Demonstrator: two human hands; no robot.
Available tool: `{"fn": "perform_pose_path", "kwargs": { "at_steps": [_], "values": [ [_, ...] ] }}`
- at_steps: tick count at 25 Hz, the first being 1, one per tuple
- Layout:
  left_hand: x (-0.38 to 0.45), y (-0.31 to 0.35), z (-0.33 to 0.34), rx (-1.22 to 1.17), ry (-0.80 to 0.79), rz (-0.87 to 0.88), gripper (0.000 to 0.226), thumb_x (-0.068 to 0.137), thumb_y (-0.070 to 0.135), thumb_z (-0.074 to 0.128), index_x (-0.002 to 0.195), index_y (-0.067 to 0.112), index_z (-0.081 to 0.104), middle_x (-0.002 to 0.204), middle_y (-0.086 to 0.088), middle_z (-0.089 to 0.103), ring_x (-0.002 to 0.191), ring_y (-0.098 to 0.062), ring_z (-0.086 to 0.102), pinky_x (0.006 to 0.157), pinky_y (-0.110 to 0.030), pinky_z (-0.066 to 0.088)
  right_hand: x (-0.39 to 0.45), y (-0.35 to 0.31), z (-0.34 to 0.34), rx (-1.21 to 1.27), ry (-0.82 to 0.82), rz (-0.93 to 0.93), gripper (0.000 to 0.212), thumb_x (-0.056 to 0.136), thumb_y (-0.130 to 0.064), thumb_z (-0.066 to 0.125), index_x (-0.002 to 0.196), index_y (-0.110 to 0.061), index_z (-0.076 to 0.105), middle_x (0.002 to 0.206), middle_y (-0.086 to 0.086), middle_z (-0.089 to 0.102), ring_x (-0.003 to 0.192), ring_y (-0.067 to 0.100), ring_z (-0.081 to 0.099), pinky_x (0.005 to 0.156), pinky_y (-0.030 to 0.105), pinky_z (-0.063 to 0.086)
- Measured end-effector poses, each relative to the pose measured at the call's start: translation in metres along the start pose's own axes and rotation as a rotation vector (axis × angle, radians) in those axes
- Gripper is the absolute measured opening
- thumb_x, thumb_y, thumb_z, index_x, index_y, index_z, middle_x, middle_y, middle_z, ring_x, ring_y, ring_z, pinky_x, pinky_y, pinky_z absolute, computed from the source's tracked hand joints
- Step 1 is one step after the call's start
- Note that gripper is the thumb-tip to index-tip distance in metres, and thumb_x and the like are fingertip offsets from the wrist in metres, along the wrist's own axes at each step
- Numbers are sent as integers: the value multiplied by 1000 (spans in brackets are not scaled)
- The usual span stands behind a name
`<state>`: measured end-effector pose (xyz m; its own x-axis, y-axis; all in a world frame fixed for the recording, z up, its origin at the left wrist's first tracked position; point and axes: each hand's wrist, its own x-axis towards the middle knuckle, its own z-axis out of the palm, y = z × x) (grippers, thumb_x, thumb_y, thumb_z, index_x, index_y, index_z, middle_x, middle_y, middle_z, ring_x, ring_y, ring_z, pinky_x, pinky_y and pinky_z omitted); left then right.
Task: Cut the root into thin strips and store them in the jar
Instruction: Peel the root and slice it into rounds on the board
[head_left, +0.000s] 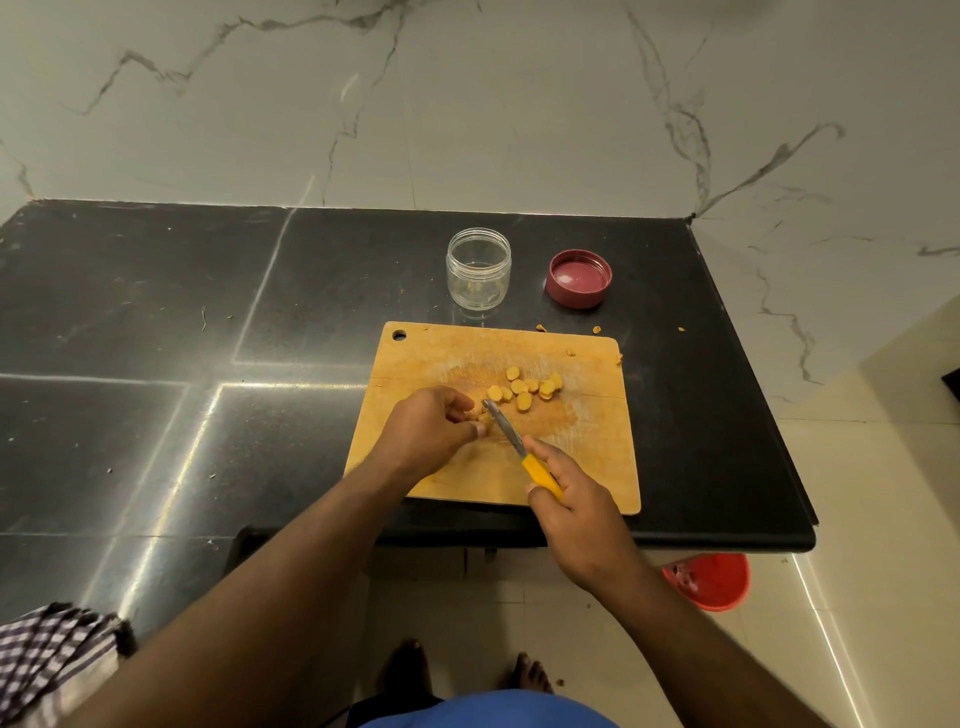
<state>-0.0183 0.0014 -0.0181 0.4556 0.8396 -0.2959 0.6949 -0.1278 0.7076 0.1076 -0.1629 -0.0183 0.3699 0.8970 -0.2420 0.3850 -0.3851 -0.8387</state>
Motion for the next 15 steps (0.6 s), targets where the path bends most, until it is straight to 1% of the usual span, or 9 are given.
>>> {"fn": "perform_pose_path", "kwargs": {
  "at_steps": [1, 2, 4, 5, 7, 8, 10, 13, 15],
  "values": [
    [-1, 1, 3, 35, 10, 22, 37, 88, 29, 77, 122, 19, 68, 105, 6, 67, 93, -9, 60, 69, -20, 43, -1, 0, -1, 6, 17, 1, 51, 101, -18, 49, 148, -35, 40, 138, -22, 42, 114, -12, 45, 81, -3, 34],
    [-2, 3, 7, 67, 26, 42, 36, 88, 30, 76, 121, 19, 69, 105, 5, 67, 93, -10, 60, 69, -20, 42, -2, 1, -3, 13, 34, 8, 51, 101, -17, 49, 148, -35, 40, 137, -22, 42, 111, -16, 45, 80, -4, 34],
    [-3, 6, 13, 108, 69, 71, 30, 89, 30, 75, 117, 19, 70, 104, 5, 68, 92, -10, 59, 67, -20, 41, -4, 2, -6, 20, 56, 29, 50, 101, -16, 49, 147, -33, 41, 131, -21, 46, 94, -24, 49, 72, -3, 39],
    [-3, 7, 16, 117, 89, 81, 26, 90, 30, 74, 114, 19, 70, 102, 5, 68, 90, -10, 59, 65, -19, 40, -6, 2, -7, 13, 59, 39, 50, 101, -16, 49, 148, -32, 41, 128, -20, 46, 90, -27, 48, 69, -2, 40],
    [-3, 9, 19, 127, 115, 87, 20, 90, 29, 73, 108, 20, 70, 98, 6, 67, 87, -8, 58, 62, -16, 39, -7, 1, -7, -12, 56, 46, 49, 102, -17, 48, 148, -31, 40, 125, -19, 45, 88, -29, 47, 67, -2, 40],
    [-3, 9, 19, 130, 121, 92, 17, 90, 28, 73, 106, 21, 70, 97, 7, 66, 85, -7, 58, 61, -16, 39, -8, 1, -6, -26, 48, 42, 50, 102, -17, 47, 149, -31, 39, 125, -19, 45, 88, -26, 49, 67, -1, 41],
    [-3, 7, 18, 138, 118, 107, 14, 91, 28, 73, 102, 22, 68, 95, 8, 65, 85, -6, 58, 61, -16, 41, -8, 0, -3, -68, 31, 22, 50, 102, -18, 45, 150, -31, 37, 129, -15, 50, 90, -11, 54, 68, 4, 41],
    [-4, 3, 13, 98, 113, 98, 11, 91, 25, 72, 100, 24, 65, 93, 9, 65, 85, -6, 60, 64, -17, 45, -8, -1, 4, -114, 1, -12, 50, 102, -21, 44, 151, -30, 35, 134, -4, 54, 100, 5, 55, 76, 15, 40],
    [-5, 0, 10, 12, 120, 63, 18, 90, 23, 74, 104, 25, 62, 93, 10, 64, 85, -4, 59, 64, -16, 43, -7, -2, 8, -115, -20, -19, 51, 103, -21, 44, 152, -30, 33, 132, -4, 54, 97, 5, 54, 74, 15, 39]
  ]
}}
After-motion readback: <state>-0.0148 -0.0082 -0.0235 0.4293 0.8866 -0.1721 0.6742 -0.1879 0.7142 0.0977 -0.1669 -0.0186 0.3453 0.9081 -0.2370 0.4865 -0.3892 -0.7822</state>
